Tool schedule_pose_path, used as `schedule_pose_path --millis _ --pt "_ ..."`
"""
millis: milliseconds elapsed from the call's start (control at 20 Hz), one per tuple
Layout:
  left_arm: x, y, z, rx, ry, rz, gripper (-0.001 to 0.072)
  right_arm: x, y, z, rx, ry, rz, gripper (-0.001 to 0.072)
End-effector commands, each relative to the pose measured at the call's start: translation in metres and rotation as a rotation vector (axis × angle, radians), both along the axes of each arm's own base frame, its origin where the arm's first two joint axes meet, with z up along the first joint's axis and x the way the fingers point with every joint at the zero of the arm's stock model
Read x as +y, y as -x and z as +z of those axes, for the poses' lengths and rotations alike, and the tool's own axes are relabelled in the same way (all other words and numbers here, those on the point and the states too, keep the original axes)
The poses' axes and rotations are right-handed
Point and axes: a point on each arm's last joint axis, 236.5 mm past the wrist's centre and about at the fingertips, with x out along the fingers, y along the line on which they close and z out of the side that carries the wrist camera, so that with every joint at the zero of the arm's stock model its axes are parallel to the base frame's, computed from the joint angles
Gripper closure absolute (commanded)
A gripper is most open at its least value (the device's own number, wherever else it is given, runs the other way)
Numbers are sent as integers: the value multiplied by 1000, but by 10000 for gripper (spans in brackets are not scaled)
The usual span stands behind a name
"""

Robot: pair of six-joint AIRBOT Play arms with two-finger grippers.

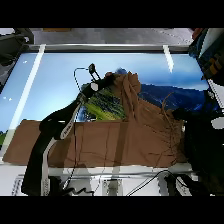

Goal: Fold the clothes and pants, and hang the long-sleeved shirts on hangers.

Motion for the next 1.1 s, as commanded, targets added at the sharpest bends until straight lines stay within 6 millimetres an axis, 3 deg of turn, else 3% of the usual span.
schedule_pose_path --millis 0,100,200,400,500,600,750,1050 --pt "7 2 67 -114 -55 -31 685 -2 1 -1 5 16 3 18" --pt "21 15 106 -159 -184 -108 684 -3 2 -2 9 21 5 18" --pt "51 34 140 -160 -325 -172 685 -3 2 -2 10 20 6 18" --pt "159 65 203 -206 -716 -228 685 -2 3 -2 14 16 7 18" --pt "211 78 236 -230 -801 -206 686 0 4 -3 23 10 11 18" --pt "258 91 254 -230 -883 -192 685 2 7 -5 34 4 17 18" --pt "324 113 243 -124 -967 -209 685 2 8 -5 39 3 19 18" --pt "434 185 151 369 -867 -245 685 7 14 -9 69 -11 34 18"
